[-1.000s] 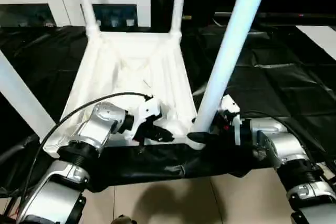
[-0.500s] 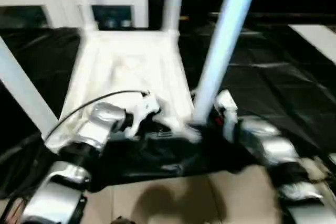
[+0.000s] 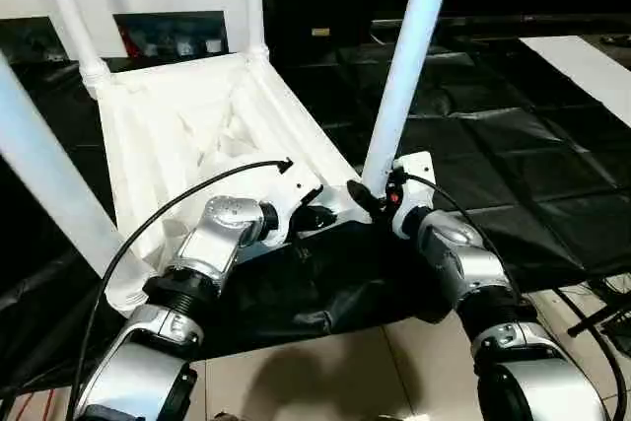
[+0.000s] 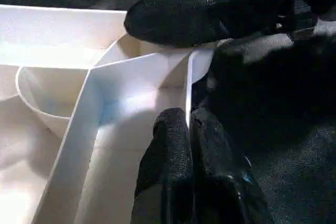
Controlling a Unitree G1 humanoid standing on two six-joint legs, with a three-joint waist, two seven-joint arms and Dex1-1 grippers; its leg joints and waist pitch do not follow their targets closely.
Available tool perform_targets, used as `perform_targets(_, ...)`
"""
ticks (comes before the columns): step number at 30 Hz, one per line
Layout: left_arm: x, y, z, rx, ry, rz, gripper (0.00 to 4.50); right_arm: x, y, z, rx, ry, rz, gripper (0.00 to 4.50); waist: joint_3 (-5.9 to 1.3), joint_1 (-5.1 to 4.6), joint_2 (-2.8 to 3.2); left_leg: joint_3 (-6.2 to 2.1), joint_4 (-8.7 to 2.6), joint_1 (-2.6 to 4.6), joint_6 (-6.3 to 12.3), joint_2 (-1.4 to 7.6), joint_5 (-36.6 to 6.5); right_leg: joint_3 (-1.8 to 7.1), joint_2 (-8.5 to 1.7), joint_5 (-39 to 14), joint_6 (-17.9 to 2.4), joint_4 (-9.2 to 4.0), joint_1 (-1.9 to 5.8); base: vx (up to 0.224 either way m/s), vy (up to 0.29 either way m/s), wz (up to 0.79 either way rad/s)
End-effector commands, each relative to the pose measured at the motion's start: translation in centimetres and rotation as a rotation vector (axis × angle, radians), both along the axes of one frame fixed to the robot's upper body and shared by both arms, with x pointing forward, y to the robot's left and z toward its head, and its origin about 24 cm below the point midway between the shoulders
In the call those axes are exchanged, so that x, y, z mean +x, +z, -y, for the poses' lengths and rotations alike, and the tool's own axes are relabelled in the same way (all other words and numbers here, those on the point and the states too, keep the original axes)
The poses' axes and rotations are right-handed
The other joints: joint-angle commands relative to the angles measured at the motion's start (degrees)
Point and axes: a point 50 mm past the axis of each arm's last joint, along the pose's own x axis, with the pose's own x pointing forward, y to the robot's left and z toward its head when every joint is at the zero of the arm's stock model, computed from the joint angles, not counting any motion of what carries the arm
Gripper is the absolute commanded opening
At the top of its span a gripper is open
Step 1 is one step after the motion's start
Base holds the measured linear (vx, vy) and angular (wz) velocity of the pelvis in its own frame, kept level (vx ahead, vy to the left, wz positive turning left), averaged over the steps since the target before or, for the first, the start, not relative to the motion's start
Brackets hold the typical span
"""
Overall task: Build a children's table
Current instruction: Rotate leg to tighten
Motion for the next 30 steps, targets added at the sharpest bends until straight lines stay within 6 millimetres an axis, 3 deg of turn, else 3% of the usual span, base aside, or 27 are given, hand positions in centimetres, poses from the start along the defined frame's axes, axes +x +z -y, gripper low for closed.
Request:
perform_targets(1, -0.7, 1.8, 2.5, -0.104, -0.182, 0.063, 0.0, -2.2, -0.9, -3.2, 0.015, 0.345, -0.035, 3.75, -3.53, 0.29, -0.09, -0.13, -3.41, 1.01, 2.05, 0.16, -16.2, 1.34, -1.67, -11.9, -11.6, -4.63, 2.54, 0.0, 0.0, 0.0)
perform_targets(5, -1.0, 1.8, 1.9, -0.089, -0.265, 0.041, 0.0, -2.8, -0.6, -1.7, 0.003, 0.456, -0.016, 3.75, -3.5, 0.5, -0.07, -0.11, -3.41, 0.97, 2.69, 0.2, -15.3, 1.37, -1.71, -9.9, -12.3, -4.47, 2.51, 0.0, 0.0, 0.0)
perform_targets(6, -1.1, 1.8, 1.6, -0.085, -0.297, 0.028, 0.0, -3.1, -0.5, -1.1, 0.0, 0.497, -0.011, 3.75, -3.5, 0.66, 0.28, -0.11, -3.4, 1.11, 2.69, 0.23, -15.6, 1.35, -1.74, -10.2, -12.7, -4.46, 2.49, 0.0, 0.0, 0.0)
perform_targets(7, -1.2, 1.9, 1.3, -0.082, -0.329, 0.015, 0.0, -3.3, -0.3, -0.5, -0.002, 0.537, -0.009, 3.75, -3.5, 0.75, 0.09, -0.09, -3.41, 1.06, 2.8, 0.27, -15.6, 1.33, -1.67, -10.0, -12.8, -4.48, 2.6, 0.0, 0.0, 0.0)
perform_targets(11, -1.4, 2.0, 0.6, -0.065, -0.388, 0.004, 0.0, -4.0, -0.1, 0.6, -0.013, 0.631, -0.028, 3.75, -3.55, 1.49, 0.17, 0.02, -3.38, 1.15, 2.82, 0.5, -14.5, 1.26, -1.57, -8.1, -13.6, -4.1, 2.67, 0.0, 0.0, 0.0)
perform_targets(12, -1.4, 2.0, 0.3, -0.06, -0.405, -0.003, 0.0, -4.2, -0.1, 0.8, -0.016, 0.659, -0.036, 3.75, -3.59, 1.7, 0.49, 0.09, -3.3, 1.2, 2.85, 0.56, -14.2, 1.3, -1.66, -7.2, -14.1, -3.91, 2.55, 0.0, 0.0, 0.0)
perform_targets(13, -1.4, 2.0, -0.1, -0.054, -0.427, -0.018, 0.0, -4.7, 0.1, 1.3, -0.016, 0.705, -0.055, 3.75, -3.59, 1.91, 0.32, 0.16, -3.28, 1.31, 2.84, 0.54, -14.2, 1.26, -1.61, -7.0, -14.2, -3.97, 2.58, 0.0, 0.0, 0.0)
perform_targets(14, -1.4, 2.0, -0.2, -0.052, -0.432, -0.021, 0.0, -4.8, 0.1, 1.4, -0.015, 0.716, -0.059, 3.75, -3.56, 2.18, 0.26, 0.15, -3.29, 1.31, 3.03, 0.55, -14.2, 1.25, -1.55, -7.0, -14.2, -3.94, 2.7, 0.0, 0.0, 0.0)
perform_targets(15, -1.4, 2.0, -0.4, -0.044, -0.438, -0.023, 0.0, -5.0, 0.2, 1.5, -0.016, 0.738, -0.067, 3.75, -3.51, 2.24, -0.21, 0.23, -3.28, 1.21, 3.24, 0.57, -14.1, 1.29, -1.58, -7.1, -14.0, -4.0, 2.69, 0.0, 0.0, 0.0)
perform_targets(16, -1.3, 2.0, -0.9, -0.029, -0.453, -0.033, 0.0, -5.5, 0.2, 1.7, -0.021, 0.79, -0.089, 3.75, -3.51, 2.63, 0.01, 0.19, -3.31, 1.3, 3.19, 0.63, -14.1, 1.32, -1.76, -8.0, -13.8, -3.99, 2.61, 0.0, 0.0, 0.0)
perform_targets(22, -1.3, 1.9, -1.1, -0.02, -0.463, -0.041, 0.0, -5.8, 0.1, 1.8, -0.04, 0.836, -0.118, 3.44, -3.36, 3.16, -0.25, 0.11, -3.52, 1.45, 1.56, 0.65, -15.7, 1.39, -1.97, -12.6, -12.4, -4.35, 2.28, 0.0, 0.0, 0.0)
perform_targets(30, -1.5, 1.8, -1.2, -0.029, -0.469, -0.045, 0.0, -6.0, 0.0, 1.6, -0.044, 0.85, -0.131, 2.81, -3.58, 3.27, -0.28, 0.11, -3.33, 1.24, 2.02, 0.56, -13.3, 1.35, -1.92, -9.1, -12.9, -3.89, 2.5, 0.0, 0.0, 0.0)
